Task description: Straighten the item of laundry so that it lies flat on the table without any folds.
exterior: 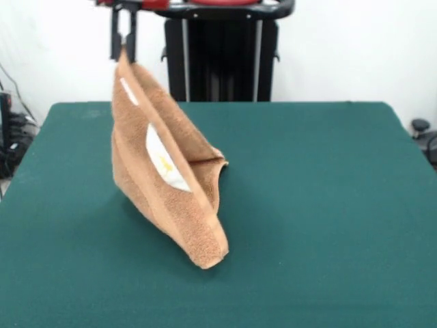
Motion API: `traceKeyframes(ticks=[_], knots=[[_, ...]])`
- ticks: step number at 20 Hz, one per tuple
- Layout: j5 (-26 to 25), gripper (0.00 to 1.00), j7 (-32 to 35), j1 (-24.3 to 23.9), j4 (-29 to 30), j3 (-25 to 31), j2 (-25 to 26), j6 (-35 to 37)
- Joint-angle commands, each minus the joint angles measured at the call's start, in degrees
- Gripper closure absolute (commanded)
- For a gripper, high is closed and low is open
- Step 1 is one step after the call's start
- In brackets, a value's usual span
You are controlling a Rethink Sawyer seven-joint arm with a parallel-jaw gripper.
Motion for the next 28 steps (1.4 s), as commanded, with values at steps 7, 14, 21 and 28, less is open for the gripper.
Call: traceKeyframes(ticks=[7,14,21,28], knots=[[-10.2,1.00,-12.9,-10.1,3.5,11.1,13.0,-5.0],[-14.6,1.00,-17.3,-16.0,-0.5,16.5,16.6,-1.5],[-18.6,1.00,-19.1,-19.3,-4.4,19.0,20.7,1.7],[-19.4,1.00,-19.6,-23.1,-2.7,21.6,17.0,4.1]])
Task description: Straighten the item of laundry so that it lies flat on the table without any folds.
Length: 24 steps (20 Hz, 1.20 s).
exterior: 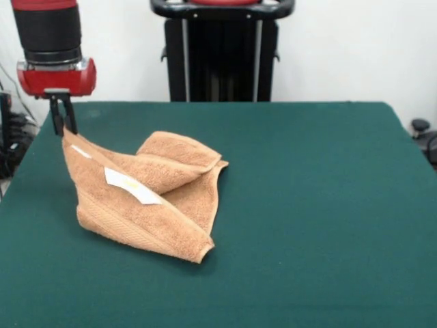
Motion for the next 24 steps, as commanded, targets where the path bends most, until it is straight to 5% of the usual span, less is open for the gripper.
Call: traceKeyframes(ticks=[1,24], knots=[[-2.6,1.00,-20.4,-1.2,-0.3,8.6,-1.5,8.0],[-2.3,1.00,-32.1,-6.2,-9.8,15.8,-1.9,19.5]])
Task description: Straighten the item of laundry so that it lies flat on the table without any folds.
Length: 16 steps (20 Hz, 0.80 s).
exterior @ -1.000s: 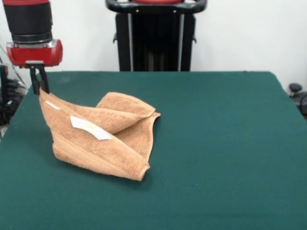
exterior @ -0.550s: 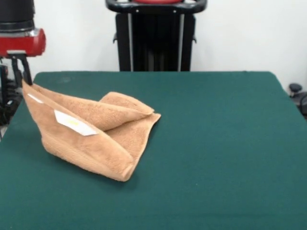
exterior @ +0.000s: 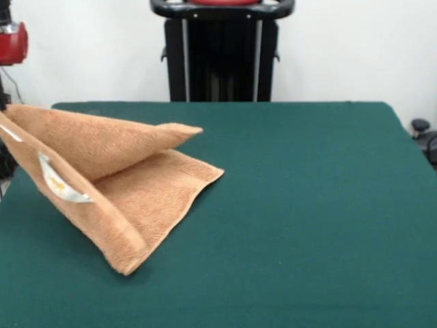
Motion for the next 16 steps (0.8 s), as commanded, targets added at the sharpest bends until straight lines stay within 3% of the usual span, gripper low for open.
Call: traceKeyframes(ticks=[1,16], knots=[[-1.4,1.00,-21.2,1.4,-3.7,5.8,1.8,8.3],[-1.5,1.00,-22.2,2.1,-5.4,6.2,4.5,8.9]])
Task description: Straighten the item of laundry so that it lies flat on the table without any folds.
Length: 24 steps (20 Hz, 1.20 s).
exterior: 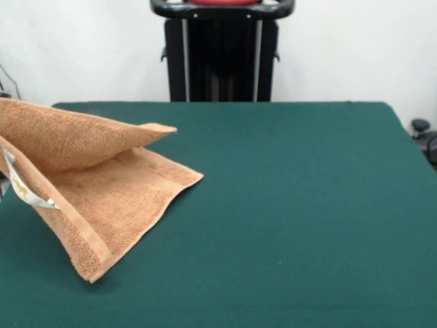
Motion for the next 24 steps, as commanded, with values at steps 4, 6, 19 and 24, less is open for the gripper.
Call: traceKeyframes(ticks=[4,6,19,24], knots=[[-1.9,1.00,-13.5,2.5,3.1,3.5,3.9,1.7],[-2.1,1.00,-12.7,2.5,3.9,3.3,4.2,0.8],[-0.2,1.00,-12.2,0.2,8.5,3.7,-2.4,2.3],[6.3,1.00,-13.3,-3.4,14.3,5.8,-15.0,6.5]])
